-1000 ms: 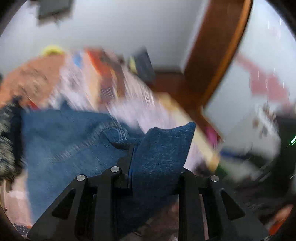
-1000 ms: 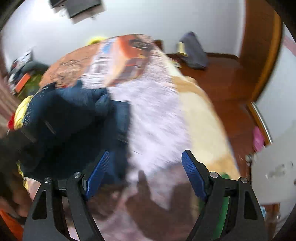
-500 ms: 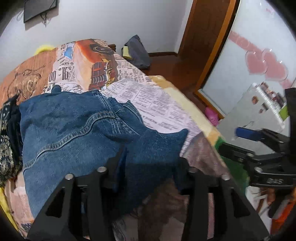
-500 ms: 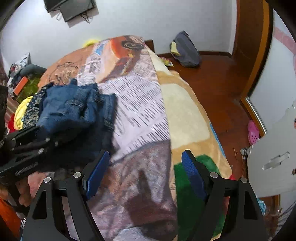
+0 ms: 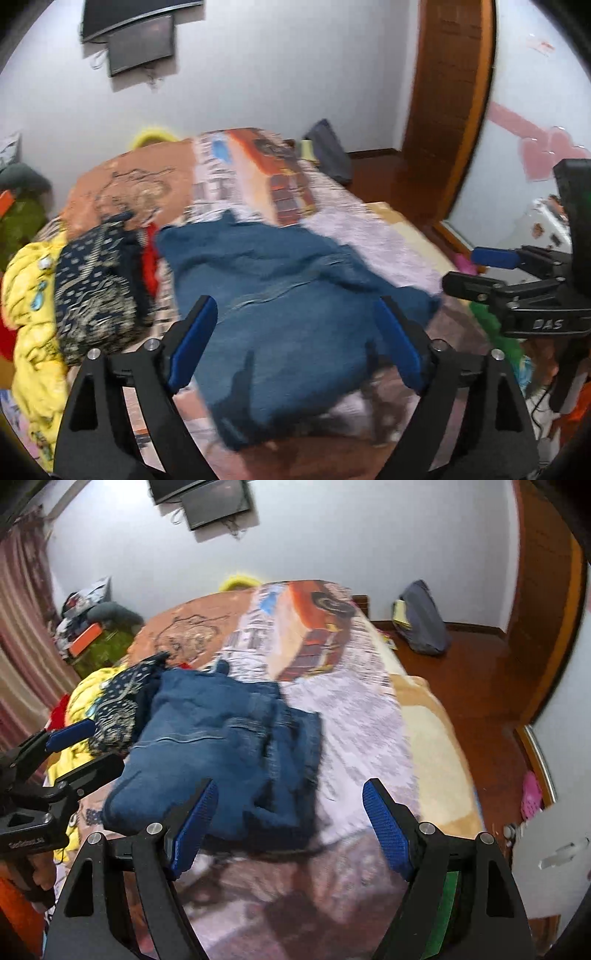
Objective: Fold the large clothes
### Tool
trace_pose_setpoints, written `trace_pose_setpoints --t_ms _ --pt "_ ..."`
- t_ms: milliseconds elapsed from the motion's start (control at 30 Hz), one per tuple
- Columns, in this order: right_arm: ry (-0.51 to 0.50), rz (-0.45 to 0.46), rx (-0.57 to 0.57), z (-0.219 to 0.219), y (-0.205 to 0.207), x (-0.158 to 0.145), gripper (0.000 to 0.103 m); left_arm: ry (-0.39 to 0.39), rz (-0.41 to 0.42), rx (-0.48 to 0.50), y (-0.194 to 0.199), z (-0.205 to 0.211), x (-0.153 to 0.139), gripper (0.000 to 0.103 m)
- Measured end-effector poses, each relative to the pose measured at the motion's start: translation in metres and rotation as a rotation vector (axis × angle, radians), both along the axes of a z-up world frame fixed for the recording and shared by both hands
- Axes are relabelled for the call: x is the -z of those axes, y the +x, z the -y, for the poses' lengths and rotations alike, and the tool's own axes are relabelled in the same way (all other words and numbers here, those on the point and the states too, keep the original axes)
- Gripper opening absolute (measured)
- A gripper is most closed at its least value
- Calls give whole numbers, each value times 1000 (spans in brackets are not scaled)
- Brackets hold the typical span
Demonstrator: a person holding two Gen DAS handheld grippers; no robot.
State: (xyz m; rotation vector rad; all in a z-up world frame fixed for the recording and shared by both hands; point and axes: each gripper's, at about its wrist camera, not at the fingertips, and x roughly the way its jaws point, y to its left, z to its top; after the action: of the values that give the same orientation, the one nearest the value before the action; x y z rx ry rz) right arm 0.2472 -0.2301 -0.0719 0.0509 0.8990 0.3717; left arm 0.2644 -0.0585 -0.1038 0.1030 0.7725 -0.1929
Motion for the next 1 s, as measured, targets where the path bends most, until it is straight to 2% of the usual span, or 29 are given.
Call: trace_pose_setpoints --t_ms 133,300,400,500,633,800,1000 --pt "0 -27 -48 -22 8 15 78 8 -71 -60 3 -28 23 88" --pt "-27 -139 -43 -23 24 56 78 3 -188 -89 7 -48 63 89" --pt "26 -193 -46 -11 22 71 80 -58 -218 -94 1 -59 82 93" --pt "32 -200 -44 -5 18 73 82 -109 -216 -108 -5 -68 90 98" --pt "-19 -178 -46 -9 14 61 84 -142 -242 -105 -3 -76 85 97" --pt "-81 -147 -81 -16 18 49 84 -75 -188 -127 2 -82 64 97" --pt "-57 -100 -122 -22 30 34 84 -89 -153 -181 24 -110 45 97"
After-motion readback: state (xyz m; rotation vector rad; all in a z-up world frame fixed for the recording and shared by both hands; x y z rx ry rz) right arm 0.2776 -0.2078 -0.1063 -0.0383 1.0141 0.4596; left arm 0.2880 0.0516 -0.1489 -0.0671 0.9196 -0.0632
